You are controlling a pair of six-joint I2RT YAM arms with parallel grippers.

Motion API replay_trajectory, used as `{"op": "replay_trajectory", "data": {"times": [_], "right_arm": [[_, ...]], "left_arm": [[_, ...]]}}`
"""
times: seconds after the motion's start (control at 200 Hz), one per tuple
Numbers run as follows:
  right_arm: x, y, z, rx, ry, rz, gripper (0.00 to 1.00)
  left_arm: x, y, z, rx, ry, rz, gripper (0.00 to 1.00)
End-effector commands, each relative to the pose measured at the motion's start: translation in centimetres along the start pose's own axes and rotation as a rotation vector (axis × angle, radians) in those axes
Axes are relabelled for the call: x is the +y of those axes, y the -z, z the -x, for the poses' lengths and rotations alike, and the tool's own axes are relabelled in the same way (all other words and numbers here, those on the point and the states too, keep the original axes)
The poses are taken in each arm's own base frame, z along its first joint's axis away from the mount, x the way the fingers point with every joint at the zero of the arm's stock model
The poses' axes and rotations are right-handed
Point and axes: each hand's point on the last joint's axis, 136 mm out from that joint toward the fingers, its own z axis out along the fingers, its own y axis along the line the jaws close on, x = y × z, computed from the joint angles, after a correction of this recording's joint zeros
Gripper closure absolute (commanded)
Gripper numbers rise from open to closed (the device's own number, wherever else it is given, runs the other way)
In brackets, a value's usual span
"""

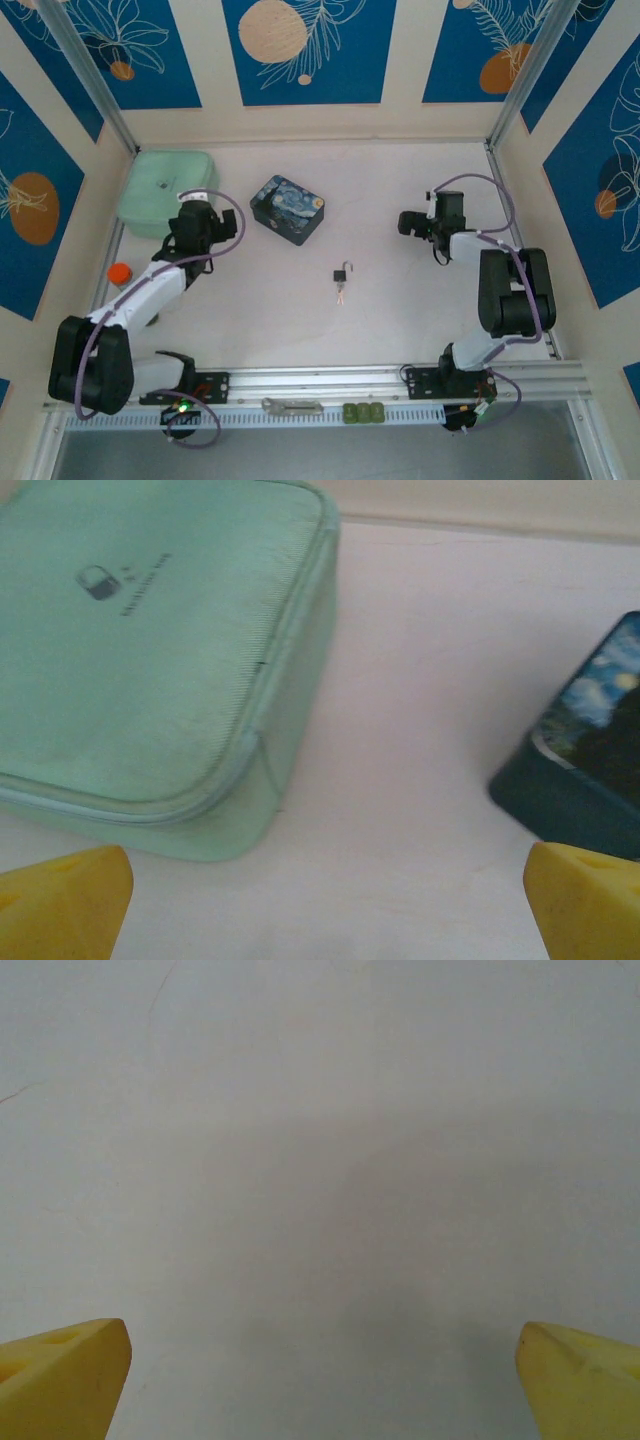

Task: Unlock a padlock with a key

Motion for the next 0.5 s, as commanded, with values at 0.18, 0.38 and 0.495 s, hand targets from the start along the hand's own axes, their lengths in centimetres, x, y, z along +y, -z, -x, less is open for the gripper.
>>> {"op": "replay_trajectory", "data": {"times": [0.18,0.38,0.495], "right_arm": [[2.1,1.8,2.7,-0.199,0.064,0.175,0.01],[1.5,3.5,1.2,-0.362,0.069,0.172,0.01],[1.5,3.4,0.9,-0.381,0.082,0.147,0.01]], "left_arm": [[3.8,-2.4,-1.7,-0.068,-0.12,0.175,0.01],[3.4,-3.7,-2.1,-0.154,-0.165,0.175,0.01],[3.4,-3.9,-2.4,-0.219,-0.135,0.158,0.01]]}}
